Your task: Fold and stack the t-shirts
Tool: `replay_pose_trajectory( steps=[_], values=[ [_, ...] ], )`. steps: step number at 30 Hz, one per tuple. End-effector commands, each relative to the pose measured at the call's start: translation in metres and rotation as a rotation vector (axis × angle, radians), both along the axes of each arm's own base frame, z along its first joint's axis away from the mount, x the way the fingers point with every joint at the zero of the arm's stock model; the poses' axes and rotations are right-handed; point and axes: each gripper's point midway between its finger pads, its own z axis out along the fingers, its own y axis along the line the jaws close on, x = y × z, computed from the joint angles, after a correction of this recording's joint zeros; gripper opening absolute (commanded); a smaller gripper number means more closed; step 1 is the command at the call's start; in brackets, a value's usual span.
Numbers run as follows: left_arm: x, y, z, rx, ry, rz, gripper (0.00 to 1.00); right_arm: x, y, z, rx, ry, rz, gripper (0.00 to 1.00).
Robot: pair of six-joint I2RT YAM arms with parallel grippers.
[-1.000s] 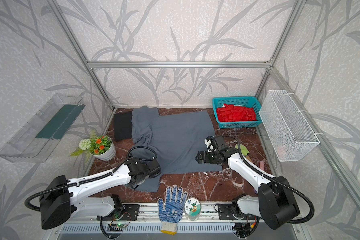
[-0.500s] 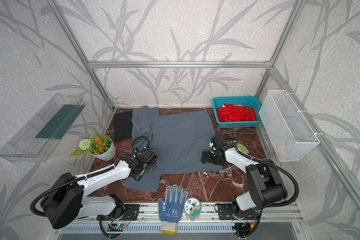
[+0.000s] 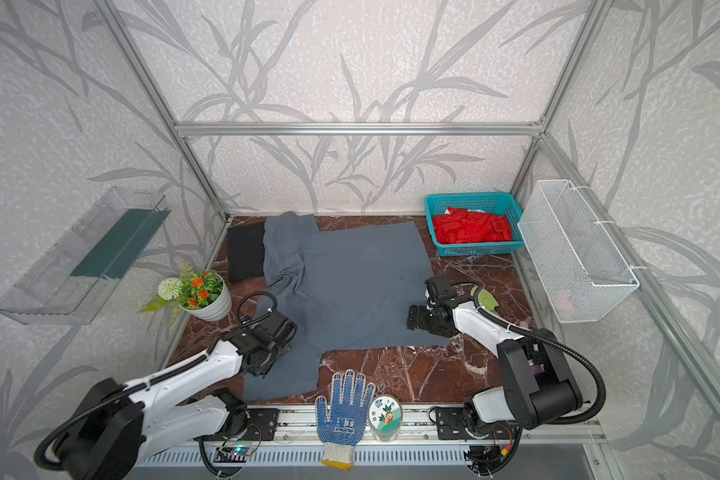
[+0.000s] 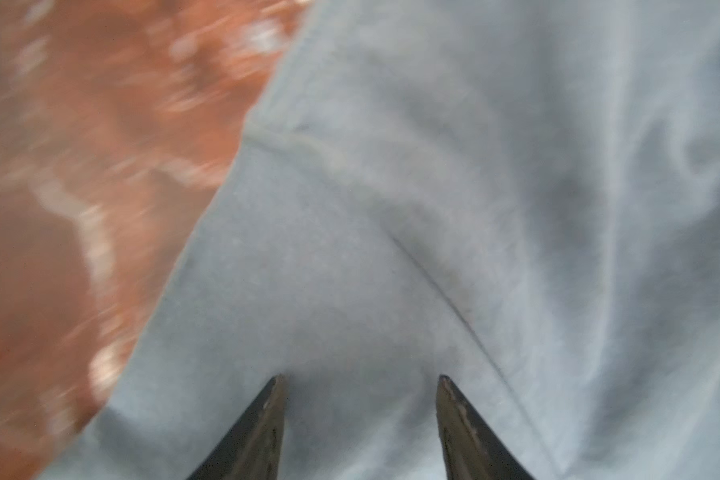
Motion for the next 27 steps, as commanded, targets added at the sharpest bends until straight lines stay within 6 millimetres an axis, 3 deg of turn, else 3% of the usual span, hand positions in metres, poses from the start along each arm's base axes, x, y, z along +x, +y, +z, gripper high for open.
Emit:
replay_pose_trajectory(
  steps=[1, 4, 6, 10, 14, 16, 19, 23, 27],
  values=[
    [-0.050, 0.020, -0.011, -0.051, 0.092, 0.156, 0.57, -0.071, -0.021, -0.021, -0.085, 0.238, -0.052, 0.93],
    [-0.045, 0.035, 0.018, -0.008, -0.017, 0.143, 0.57, -0.081, -0.018, -0.005, -0.094, 0.217, -0.022, 0.93],
    [-0.032, 0.041, 0.044, 0.058, -0.080, 0.067, 0.57, -0.074, -0.020, 0.016, -0.134, 0.153, 0.000, 0.93],
    [0.024, 0.000, 0.070, 0.039, -0.148, -0.189, 0.57, -0.026, -0.010, 0.067, -0.128, -0.061, 0.041, 0.94],
    [0.075, -0.015, 0.075, 0.093, -0.083, -0.280, 0.57, 0.032, 0.020, 0.095, -0.075, -0.207, 0.117, 0.94],
    [0.104, -0.017, 0.079, 0.141, -0.069, -0.315, 0.57, 0.055, 0.036, 0.094, -0.063, -0.203, 0.163, 0.94],
    [0.140, -0.008, 0.069, 0.135, -0.039, -0.299, 0.57, 0.076, 0.054, 0.074, -0.053, -0.115, 0.204, 0.94],
    [0.176, -0.002, 0.053, 0.070, -0.016, -0.299, 0.56, 0.083, 0.068, 0.044, -0.004, -0.062, 0.209, 0.94],
    [0.199, 0.000, 0.044, 0.054, -0.007, -0.294, 0.55, 0.078, 0.068, 0.029, 0.003, -0.050, 0.204, 0.94]
  ],
)
